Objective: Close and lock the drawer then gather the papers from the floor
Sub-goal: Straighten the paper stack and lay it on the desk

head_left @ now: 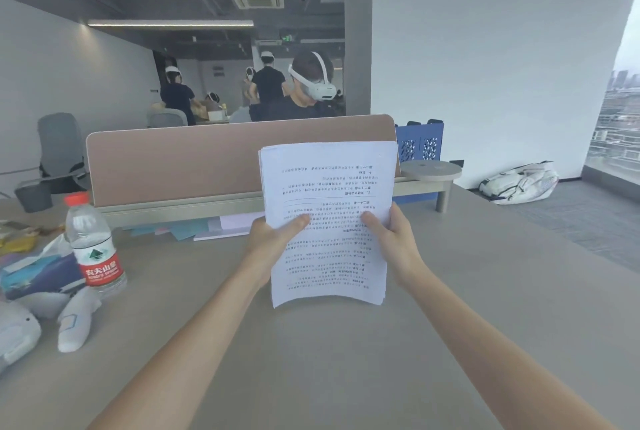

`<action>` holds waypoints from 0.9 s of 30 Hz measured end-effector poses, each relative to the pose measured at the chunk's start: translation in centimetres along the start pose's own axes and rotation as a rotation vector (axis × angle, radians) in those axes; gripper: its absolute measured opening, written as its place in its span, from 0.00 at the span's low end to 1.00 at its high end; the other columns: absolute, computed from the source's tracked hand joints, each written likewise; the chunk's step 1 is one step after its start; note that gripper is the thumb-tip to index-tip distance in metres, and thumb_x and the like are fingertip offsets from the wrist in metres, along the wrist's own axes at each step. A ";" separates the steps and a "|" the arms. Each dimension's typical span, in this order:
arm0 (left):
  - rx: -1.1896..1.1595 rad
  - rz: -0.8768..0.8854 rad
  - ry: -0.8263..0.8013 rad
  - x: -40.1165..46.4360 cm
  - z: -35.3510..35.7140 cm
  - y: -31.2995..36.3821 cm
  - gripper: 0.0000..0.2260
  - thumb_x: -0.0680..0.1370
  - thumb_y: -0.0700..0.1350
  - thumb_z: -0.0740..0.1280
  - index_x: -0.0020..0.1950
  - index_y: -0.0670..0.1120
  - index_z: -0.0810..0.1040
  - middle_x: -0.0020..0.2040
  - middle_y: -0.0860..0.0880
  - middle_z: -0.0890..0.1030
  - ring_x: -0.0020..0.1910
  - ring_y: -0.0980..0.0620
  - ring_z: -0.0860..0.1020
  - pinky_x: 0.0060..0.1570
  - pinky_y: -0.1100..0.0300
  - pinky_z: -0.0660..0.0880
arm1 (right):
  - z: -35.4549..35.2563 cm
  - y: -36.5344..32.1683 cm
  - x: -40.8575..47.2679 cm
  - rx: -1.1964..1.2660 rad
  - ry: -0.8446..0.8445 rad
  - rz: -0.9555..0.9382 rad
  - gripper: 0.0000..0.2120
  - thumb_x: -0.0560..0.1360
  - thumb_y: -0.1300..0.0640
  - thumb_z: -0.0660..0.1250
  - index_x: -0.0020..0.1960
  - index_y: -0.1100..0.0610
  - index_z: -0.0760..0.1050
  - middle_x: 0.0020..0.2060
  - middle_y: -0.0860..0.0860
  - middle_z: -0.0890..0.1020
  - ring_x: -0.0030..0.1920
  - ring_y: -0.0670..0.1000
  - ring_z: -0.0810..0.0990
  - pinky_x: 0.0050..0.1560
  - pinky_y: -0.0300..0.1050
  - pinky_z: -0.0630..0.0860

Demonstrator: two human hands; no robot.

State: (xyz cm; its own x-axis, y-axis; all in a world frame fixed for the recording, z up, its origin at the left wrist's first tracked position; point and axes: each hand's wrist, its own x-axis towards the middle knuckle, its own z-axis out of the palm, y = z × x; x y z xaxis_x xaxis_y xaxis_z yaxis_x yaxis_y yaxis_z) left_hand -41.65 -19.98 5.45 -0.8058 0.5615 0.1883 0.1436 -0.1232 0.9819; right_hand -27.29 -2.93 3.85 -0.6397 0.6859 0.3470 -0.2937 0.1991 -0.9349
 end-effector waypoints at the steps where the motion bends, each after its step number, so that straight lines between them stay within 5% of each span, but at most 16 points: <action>1: -0.005 0.002 0.000 0.0 0.1 -0.2 0.10 0.70 0.51 0.79 0.48 0.51 0.85 0.41 0.57 0.88 0.44 0.56 0.86 0.47 0.56 0.81 | -0.1 0.2 -0.1 0.002 0.000 0.002 0.14 0.79 0.55 0.68 0.64 0.52 0.75 0.59 0.47 0.85 0.59 0.50 0.84 0.62 0.56 0.79; 8: -0.084 -0.096 -0.027 -1.7 -0.1 -3.5 0.09 0.72 0.48 0.77 0.51 0.50 0.86 0.49 0.50 0.89 0.49 0.49 0.87 0.56 0.47 0.81 | -0.4 3.6 -2.4 -0.001 -0.070 0.108 0.11 0.79 0.55 0.68 0.60 0.46 0.75 0.58 0.46 0.84 0.60 0.49 0.83 0.63 0.57 0.78; 13: -0.059 -0.074 -0.009 -2.1 0.3 -2.3 0.07 0.74 0.47 0.76 0.51 0.50 0.85 0.47 0.52 0.89 0.46 0.53 0.87 0.45 0.56 0.81 | -0.4 3.7 -2.6 -0.042 -0.074 0.067 0.13 0.80 0.55 0.66 0.63 0.47 0.74 0.59 0.45 0.84 0.61 0.49 0.82 0.64 0.58 0.78; 15: -0.054 -0.050 0.018 -2.0 0.5 -1.9 0.07 0.73 0.47 0.76 0.50 0.50 0.85 0.45 0.53 0.88 0.44 0.54 0.87 0.42 0.58 0.81 | -0.3 3.2 -2.3 -0.049 -0.066 0.031 0.12 0.81 0.56 0.65 0.63 0.47 0.74 0.59 0.44 0.84 0.60 0.47 0.82 0.62 0.54 0.78; 20: -0.041 -0.097 0.055 -1.8 0.2 -4.8 0.15 0.69 0.54 0.78 0.53 0.52 0.85 0.49 0.52 0.88 0.49 0.51 0.87 0.55 0.47 0.81 | -0.3 4.7 -2.7 -0.103 -0.070 0.051 0.10 0.83 0.56 0.62 0.59 0.41 0.72 0.56 0.40 0.83 0.59 0.41 0.81 0.55 0.40 0.76; 24: -0.015 -0.165 0.059 -1.4 0.4 -7.2 0.15 0.69 0.55 0.78 0.53 0.52 0.86 0.49 0.52 0.88 0.49 0.50 0.87 0.56 0.45 0.81 | -0.4 7.7 -2.8 -0.130 -0.100 0.123 0.13 0.84 0.57 0.60 0.65 0.44 0.72 0.57 0.37 0.83 0.58 0.36 0.80 0.63 0.42 0.75; 27: 0.027 -0.143 0.056 -0.4 0.6 -7.1 0.09 0.72 0.54 0.76 0.49 0.53 0.86 0.47 0.54 0.89 0.47 0.53 0.87 0.54 0.48 0.82 | -1.0 7.7 -1.6 -0.155 -0.091 0.126 0.13 0.84 0.58 0.60 0.66 0.48 0.74 0.59 0.41 0.83 0.60 0.41 0.81 0.64 0.47 0.76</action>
State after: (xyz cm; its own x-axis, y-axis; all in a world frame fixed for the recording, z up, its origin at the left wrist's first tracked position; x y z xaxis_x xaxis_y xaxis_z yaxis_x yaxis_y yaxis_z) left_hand -42.03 -18.83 -1.60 -0.8500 0.5249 0.0453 0.0392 -0.0228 0.9990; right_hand -27.80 -1.82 -3.97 -0.7278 0.6478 0.2251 -0.0989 0.2257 -0.9692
